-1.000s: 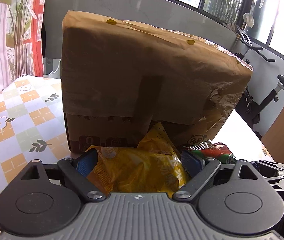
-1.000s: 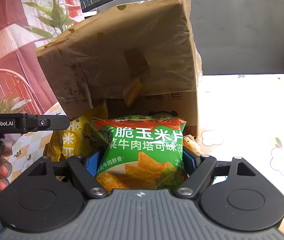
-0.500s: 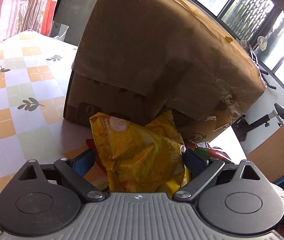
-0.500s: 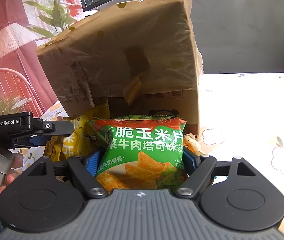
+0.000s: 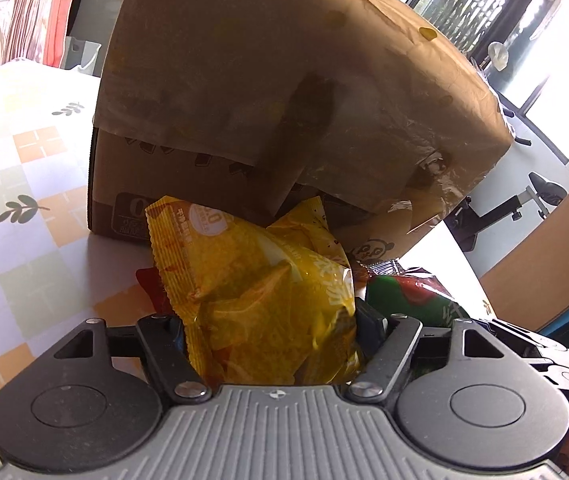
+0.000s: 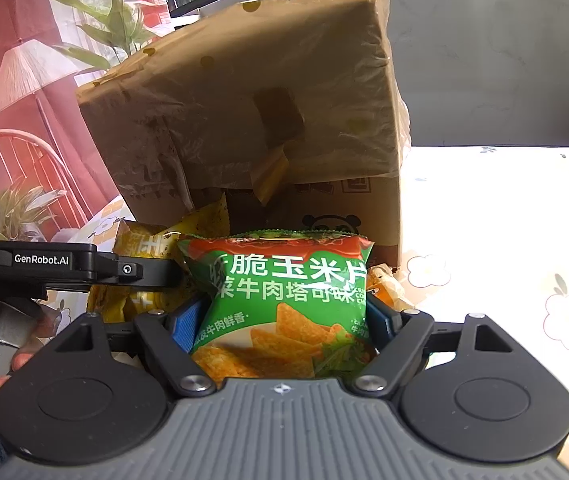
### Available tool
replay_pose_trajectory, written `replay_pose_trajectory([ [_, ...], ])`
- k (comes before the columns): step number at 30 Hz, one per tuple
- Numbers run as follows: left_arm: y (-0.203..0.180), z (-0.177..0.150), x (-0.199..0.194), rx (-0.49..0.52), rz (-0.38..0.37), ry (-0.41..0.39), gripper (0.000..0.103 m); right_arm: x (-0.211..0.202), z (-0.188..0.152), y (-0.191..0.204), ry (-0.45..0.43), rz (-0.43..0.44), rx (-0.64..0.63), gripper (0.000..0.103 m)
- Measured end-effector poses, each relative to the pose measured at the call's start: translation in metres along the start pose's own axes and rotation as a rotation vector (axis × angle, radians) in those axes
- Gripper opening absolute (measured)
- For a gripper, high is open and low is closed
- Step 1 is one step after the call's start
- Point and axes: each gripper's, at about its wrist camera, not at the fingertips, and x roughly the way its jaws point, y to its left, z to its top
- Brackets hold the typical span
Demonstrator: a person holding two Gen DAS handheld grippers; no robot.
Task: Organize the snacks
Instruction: 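Lift both held bags and carry them above the cardboard box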
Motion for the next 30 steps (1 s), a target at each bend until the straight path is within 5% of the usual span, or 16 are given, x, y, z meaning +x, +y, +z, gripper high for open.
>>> replay_pose_trajectory([
  [13, 0.001, 0.01, -0.051, 0.045, 0.078, -0.053, 0.075, -0.02, 0.008, 0.008, -0.055, -0.009, -0.017, 0.081],
  [30, 0.013, 0.002, -0.074, -0.003, 0.05, -0.115, 0.075, -0.036, 0.009, 0.016, -0.065, -0.048, 0.015, 0.081],
])
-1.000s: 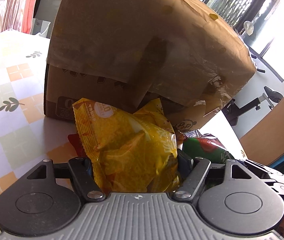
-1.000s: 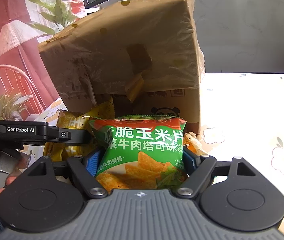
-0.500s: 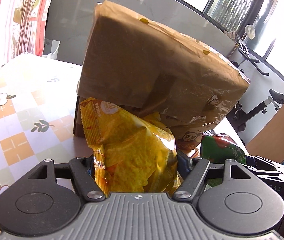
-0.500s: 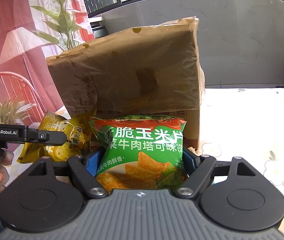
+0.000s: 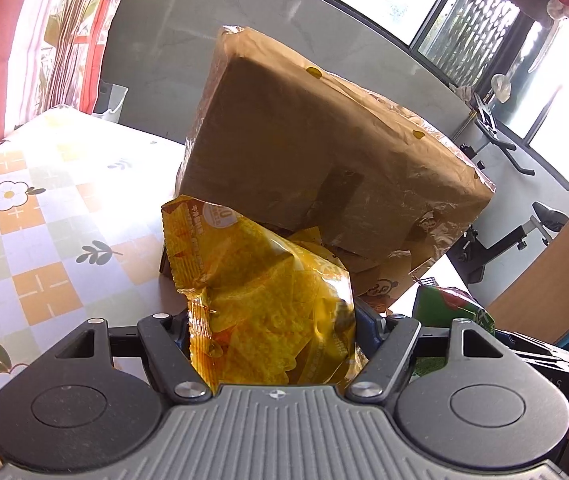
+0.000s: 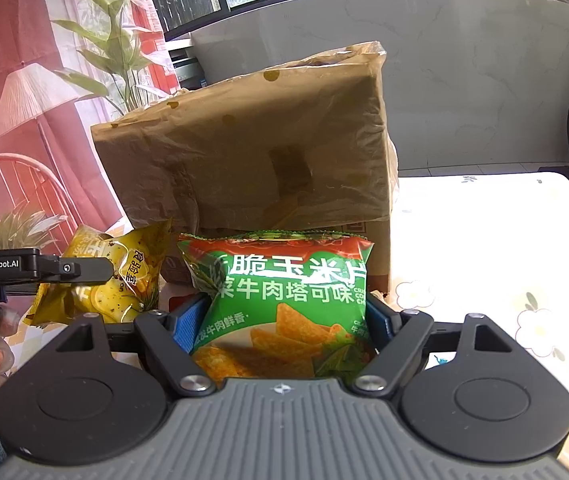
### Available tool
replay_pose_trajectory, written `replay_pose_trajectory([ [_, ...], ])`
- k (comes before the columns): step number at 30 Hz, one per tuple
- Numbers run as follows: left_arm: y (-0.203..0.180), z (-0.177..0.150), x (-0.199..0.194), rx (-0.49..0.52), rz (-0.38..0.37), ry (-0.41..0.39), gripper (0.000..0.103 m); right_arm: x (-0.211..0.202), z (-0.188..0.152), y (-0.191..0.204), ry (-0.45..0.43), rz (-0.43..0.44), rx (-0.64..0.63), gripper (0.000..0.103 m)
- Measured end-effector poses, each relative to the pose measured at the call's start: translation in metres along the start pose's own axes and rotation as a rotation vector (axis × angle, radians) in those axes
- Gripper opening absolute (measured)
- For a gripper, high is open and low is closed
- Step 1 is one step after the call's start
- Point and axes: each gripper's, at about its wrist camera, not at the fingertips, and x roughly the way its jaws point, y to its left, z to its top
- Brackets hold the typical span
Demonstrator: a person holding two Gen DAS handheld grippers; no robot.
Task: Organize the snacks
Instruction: 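Lift both held bags and carry them above the cardboard box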
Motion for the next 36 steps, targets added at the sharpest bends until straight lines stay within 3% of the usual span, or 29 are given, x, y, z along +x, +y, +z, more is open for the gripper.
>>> replay_pose_trajectory([
  [4, -0.001, 0.002, -0.005, -0.003, -0.009, -0.028, 0.076, 0.002, 0.001, 0.003, 0.005, -0.007, -0.006, 0.081],
  [8, -0.004, 0.005, -0.013, -0.007, -0.015, -0.076, 0.087, 0.002, 0.002, 0.004, -0.004, -0.006, -0.005, 0.081],
  [11, -0.003, 0.008, -0.019, -0.012, -0.028, -0.106, 0.088, -0.001, 0.003, 0.004, -0.016, -0.005, -0.011, 0.081],
  [18, 0.009, -0.001, -0.001, -0.044, 0.049, 0.001, 0.087, 0.0, -0.002, 0.003, -0.004, -0.009, -0.002, 0.081],
  [24, 0.029, 0.003, -0.004, -0.081, 0.111, -0.011, 0.087, 0.001, -0.003, 0.002, 0.003, -0.001, 0.0, 0.081],
  [27, 0.043, 0.01, -0.007, -0.083, 0.106, -0.024, 0.087, 0.003, -0.002, 0.002, 0.003, -0.001, 0.005, 0.081],
  [31, 0.046, 0.02, -0.007, 0.056, 0.066, -0.012, 0.086, 0.004, -0.002, 0.001, 0.007, 0.001, 0.006, 0.081],
  [36, 0.045, 0.027, 0.008, 0.245, -0.044, 0.085, 0.087, 0.005, -0.002, 0.002, 0.012, 0.0, 0.008, 0.081],
])
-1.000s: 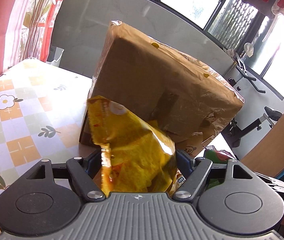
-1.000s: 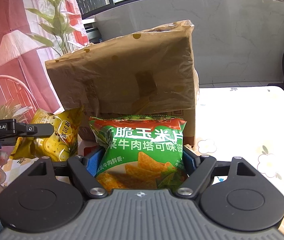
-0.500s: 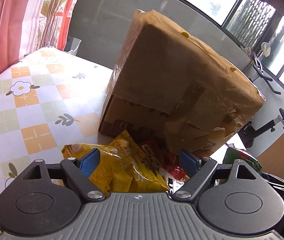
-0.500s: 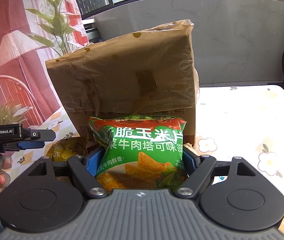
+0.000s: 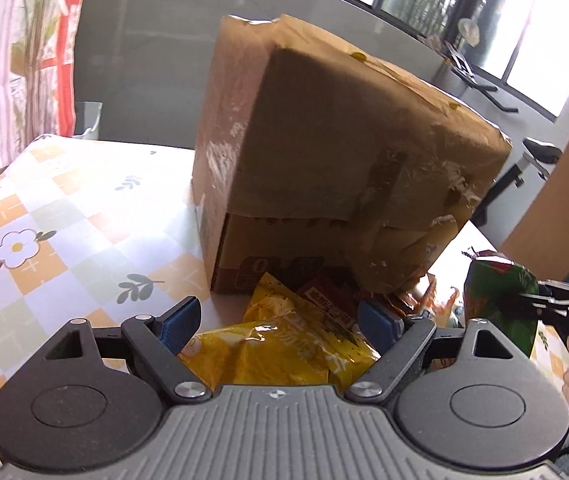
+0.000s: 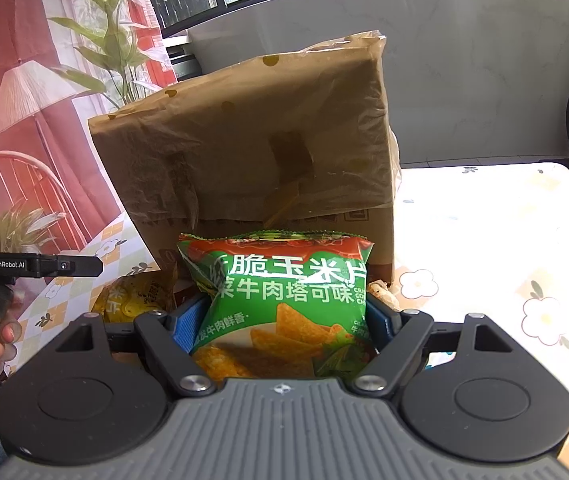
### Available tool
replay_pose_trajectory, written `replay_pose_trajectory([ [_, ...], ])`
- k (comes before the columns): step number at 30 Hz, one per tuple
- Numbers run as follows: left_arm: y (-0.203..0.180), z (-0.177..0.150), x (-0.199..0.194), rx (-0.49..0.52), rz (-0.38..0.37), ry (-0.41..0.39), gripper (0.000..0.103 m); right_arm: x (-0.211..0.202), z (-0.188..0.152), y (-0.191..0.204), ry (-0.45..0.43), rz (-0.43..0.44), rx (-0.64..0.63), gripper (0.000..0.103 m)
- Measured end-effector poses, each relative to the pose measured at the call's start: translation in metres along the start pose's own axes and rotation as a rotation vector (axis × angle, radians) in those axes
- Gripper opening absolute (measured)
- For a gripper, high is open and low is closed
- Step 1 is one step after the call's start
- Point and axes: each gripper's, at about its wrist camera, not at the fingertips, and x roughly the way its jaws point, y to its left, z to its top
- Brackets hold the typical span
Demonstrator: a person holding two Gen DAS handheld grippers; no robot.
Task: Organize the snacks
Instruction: 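Lift both held bags and carry them above the cardboard box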
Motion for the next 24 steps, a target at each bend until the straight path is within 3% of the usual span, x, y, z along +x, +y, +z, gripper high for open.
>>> replay_pose_trajectory([
  [9, -0.02, -0.01, 0.026, 0.348, -0.039, 0.133, 0.089, 0.002, 0.001, 0.0, 0.011, -0.009, 0.0, 0.081],
  [15, -0.023, -0.01, 0.046, 0.396, -0.053, 0.175, 0.097, 0.006, 0.002, 0.001, 0.023, -0.007, -0.002, 0.081],
  [21, -0.022, -0.012, 0.06, 0.328, -0.048, 0.189, 0.101, 0.008, 0.002, 0.001, 0.031, -0.011, -0.005, 0.081],
  [24, -0.023, -0.016, 0.069, 0.311, -0.011, 0.223, 0.098, 0.009, 0.001, 0.002, 0.041, -0.015, -0.007, 0.081],
])
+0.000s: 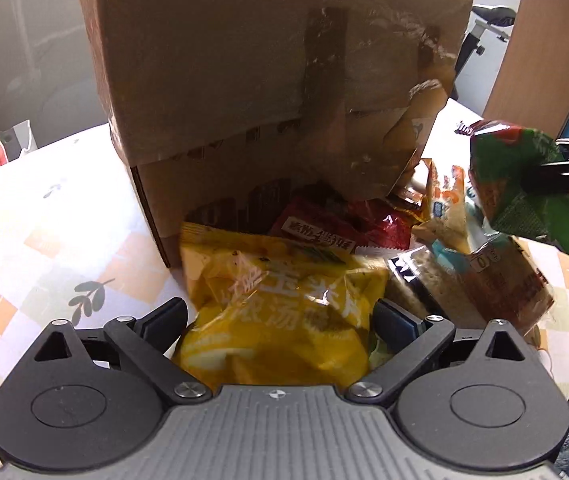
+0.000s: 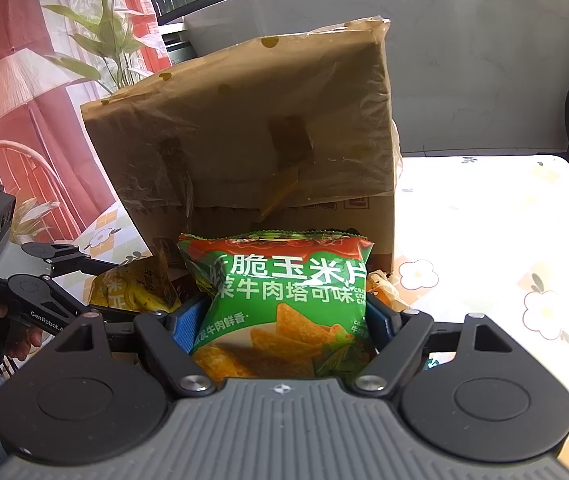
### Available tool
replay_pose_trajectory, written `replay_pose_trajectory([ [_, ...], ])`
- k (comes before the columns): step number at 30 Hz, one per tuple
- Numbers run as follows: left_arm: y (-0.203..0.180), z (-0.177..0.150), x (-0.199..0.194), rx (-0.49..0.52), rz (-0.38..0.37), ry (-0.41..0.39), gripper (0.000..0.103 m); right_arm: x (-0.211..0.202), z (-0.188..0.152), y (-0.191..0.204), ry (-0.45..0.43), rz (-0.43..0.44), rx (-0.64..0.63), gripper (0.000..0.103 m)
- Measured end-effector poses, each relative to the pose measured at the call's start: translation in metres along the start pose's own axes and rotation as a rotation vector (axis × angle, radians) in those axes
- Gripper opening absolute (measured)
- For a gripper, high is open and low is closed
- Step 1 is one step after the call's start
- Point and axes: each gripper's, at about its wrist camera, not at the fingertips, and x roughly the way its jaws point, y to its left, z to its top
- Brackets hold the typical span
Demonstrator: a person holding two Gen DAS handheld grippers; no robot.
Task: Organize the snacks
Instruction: 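Lift both held bags and carry them above the cardboard box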
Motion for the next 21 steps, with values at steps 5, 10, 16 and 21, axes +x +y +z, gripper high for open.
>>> replay_pose_trajectory([
  [5, 0.003, -0.011, 0.002, -0.09, 0.004, -0.005, 0.093, 0.0, 0.001, 0.0, -0.001, 0.003, 0.001, 0.081],
  [10, 0.012, -0.026, -0.028, -0.243, 0.0, -0.114, 0.09, -0.003, 0.002, -0.002, -0.012, -0.003, 0.007, 0.081],
  [16, 0.007, -0.039, -0.073, -0.389, 0.011, -0.252, 0.09, -0.008, 0.001, 0.001, -0.036, 0.006, 0.014, 0.081],
  [21, 0.003, -0.027, -0.104, -0.42, 0.032, -0.348, 0.09, -0.022, 0.011, 0.009, -0.075, 0.014, -0.011, 0.081],
])
